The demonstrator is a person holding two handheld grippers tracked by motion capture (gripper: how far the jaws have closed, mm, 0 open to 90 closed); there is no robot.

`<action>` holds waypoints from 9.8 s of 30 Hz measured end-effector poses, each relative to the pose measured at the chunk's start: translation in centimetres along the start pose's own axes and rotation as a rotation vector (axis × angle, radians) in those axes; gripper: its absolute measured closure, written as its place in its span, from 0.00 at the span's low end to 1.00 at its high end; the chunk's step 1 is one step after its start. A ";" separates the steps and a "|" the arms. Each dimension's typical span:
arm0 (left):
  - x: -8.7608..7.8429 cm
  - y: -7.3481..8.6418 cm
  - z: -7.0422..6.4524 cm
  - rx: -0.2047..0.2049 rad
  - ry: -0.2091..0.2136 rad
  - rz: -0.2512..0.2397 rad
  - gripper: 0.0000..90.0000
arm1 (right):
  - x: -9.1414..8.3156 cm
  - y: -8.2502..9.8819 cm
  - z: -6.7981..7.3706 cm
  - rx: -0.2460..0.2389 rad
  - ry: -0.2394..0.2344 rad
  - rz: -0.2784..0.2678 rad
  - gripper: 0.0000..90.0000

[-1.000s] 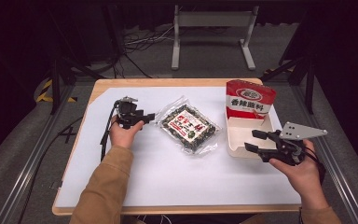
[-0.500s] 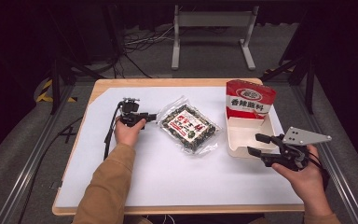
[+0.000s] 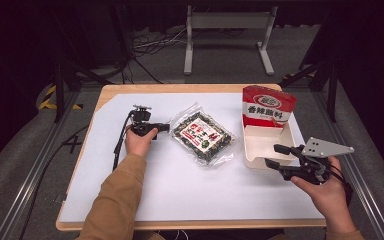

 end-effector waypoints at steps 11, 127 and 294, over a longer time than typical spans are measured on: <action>-0.4 -0.4 -0.6 0.017 0.016 -0.015 0.73 | 0.2 0.1 0.0 -0.008 0.002 0.005 0.45; -19.6 -3.9 -22.8 0.903 0.250 -0.288 1.00 | 3.5 -5.9 5.8 -0.170 -0.274 0.041 0.36; -13.2 1.4 -11.2 0.508 -0.005 -0.203 0.39 | -1.6 -10.8 -6.3 0.074 0.153 0.083 0.84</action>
Point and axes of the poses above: each handheld gripper's, and its own axes: x roughly forward along the jaws, y roughly out of its underside, z roughly to its left, the point moved 4 cm from there along x, roughly forward along the jaws, and after that the axes turned 14 degrees about x, right-handed, at the moved point
